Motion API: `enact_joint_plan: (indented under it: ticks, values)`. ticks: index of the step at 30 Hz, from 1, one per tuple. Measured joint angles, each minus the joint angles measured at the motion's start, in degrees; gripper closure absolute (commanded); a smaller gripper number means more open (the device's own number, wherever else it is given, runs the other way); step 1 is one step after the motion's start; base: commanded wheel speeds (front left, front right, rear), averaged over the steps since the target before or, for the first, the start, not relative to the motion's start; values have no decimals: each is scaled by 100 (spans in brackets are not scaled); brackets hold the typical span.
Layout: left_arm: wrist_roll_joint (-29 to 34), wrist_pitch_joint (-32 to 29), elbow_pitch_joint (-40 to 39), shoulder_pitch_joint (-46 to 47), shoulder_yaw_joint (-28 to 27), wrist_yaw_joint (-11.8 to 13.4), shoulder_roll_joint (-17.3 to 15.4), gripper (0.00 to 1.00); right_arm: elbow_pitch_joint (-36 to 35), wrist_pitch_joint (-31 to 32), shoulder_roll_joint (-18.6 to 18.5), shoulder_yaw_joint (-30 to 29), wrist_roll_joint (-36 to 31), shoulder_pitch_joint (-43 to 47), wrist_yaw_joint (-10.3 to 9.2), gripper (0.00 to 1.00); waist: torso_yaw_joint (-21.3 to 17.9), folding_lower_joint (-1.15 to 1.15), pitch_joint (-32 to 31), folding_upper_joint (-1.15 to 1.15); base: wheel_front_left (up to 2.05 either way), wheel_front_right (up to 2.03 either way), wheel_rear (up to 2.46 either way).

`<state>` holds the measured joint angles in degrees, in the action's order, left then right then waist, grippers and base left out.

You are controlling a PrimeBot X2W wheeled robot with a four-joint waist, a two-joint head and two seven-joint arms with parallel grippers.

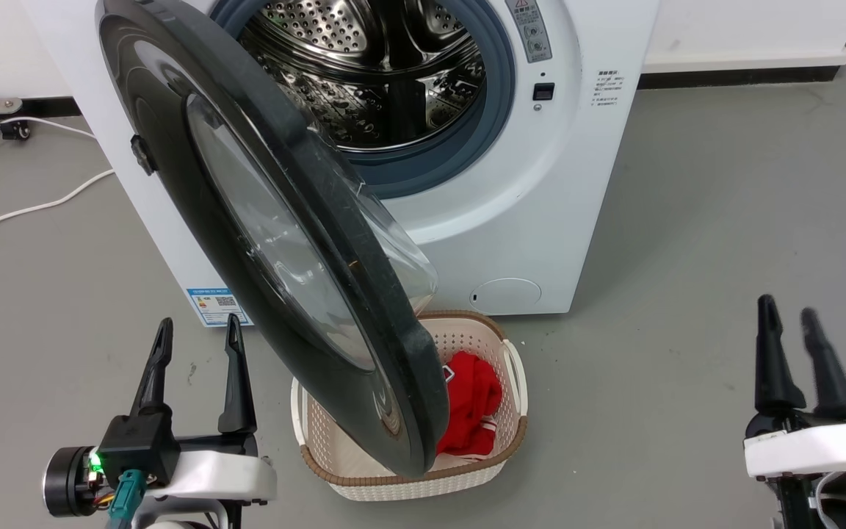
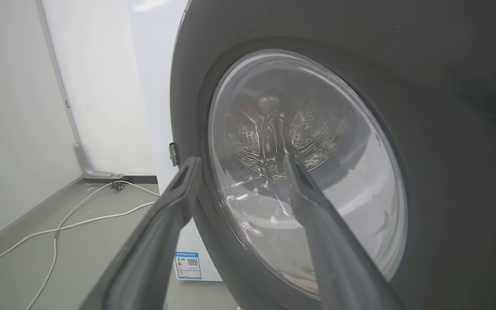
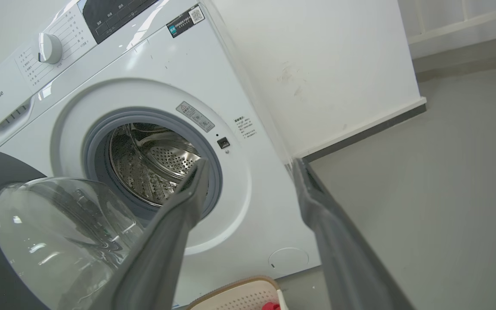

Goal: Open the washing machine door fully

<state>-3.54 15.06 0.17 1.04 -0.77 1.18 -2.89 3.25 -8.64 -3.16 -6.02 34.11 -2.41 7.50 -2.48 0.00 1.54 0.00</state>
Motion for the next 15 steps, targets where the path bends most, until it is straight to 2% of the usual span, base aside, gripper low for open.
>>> enact_joint_plan:
  ticks: [3, 8, 12, 15]
  values:
    - [1, 0, 0, -39, 5, 0, 0, 0, -293, -250, -42, -116, -1265, 4, 0, 0, 13, 0, -21, 0, 0, 0, 0]
    - [26, 0, -7, -53, -16, -15, 0, 0, -860, -387, -25, -100, -2924, 176, 1, 0, 24, 0, -29, 0, 0, 0, 0]
    - [51, 0, -20, -53, -37, -27, 0, 0, -1128, -397, 8, 16, -3531, 400, 1, 0, 14, 0, -30, 0, 0, 0, 0]
    - [87, 1, -40, -53, -49, -60, 0, 0, -1078, -375, 16, 81, -3478, 539, 1, 0, -4, 0, -20, 0, 0, 0, 0]
